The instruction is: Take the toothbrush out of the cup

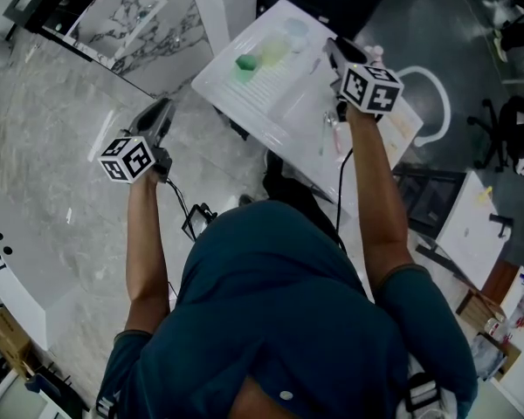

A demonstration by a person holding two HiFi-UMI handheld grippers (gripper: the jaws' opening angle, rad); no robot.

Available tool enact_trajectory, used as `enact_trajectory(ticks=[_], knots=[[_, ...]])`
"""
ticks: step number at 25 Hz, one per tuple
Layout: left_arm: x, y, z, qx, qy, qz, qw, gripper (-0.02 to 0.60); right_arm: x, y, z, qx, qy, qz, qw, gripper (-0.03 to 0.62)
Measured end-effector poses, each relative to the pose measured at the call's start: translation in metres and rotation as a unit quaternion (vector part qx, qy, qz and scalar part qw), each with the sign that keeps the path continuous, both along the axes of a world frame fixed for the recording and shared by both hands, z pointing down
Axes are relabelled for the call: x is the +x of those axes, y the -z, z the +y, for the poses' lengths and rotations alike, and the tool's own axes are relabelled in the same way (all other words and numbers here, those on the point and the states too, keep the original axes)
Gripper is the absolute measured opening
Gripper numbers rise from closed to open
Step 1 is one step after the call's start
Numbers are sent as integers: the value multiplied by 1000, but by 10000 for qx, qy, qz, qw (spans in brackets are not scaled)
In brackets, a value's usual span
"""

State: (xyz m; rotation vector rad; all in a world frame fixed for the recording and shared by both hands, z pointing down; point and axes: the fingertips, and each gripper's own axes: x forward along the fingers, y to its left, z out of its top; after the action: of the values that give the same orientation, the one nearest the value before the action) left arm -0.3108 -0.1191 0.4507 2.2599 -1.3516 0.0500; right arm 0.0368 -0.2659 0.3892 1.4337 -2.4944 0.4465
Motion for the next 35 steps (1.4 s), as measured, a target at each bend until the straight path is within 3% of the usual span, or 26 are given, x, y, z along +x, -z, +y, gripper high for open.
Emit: enact_trajectory(ticks=[12, 19, 26, 28, 35], knots=[[-21, 15, 9, 189, 100, 50, 9998, 57, 11, 22, 28, 157, -97, -39, 9998, 75], [-43, 38, 13, 484, 270, 47, 9985, 56, 10, 74, 48, 618, 39, -269, 9977, 75], [-77, 63, 33, 810, 480, 1, 9956, 55, -36, 122, 86, 913, 855, -614, 9902, 50], [-88, 67, 41, 873, 575, -12, 9945, 57, -57, 131, 98, 867, 1196, -716, 9864, 9], [-115, 80, 70, 1088, 872, 33, 9902, 55, -98, 137, 126, 682, 1800, -715, 9787, 8]])
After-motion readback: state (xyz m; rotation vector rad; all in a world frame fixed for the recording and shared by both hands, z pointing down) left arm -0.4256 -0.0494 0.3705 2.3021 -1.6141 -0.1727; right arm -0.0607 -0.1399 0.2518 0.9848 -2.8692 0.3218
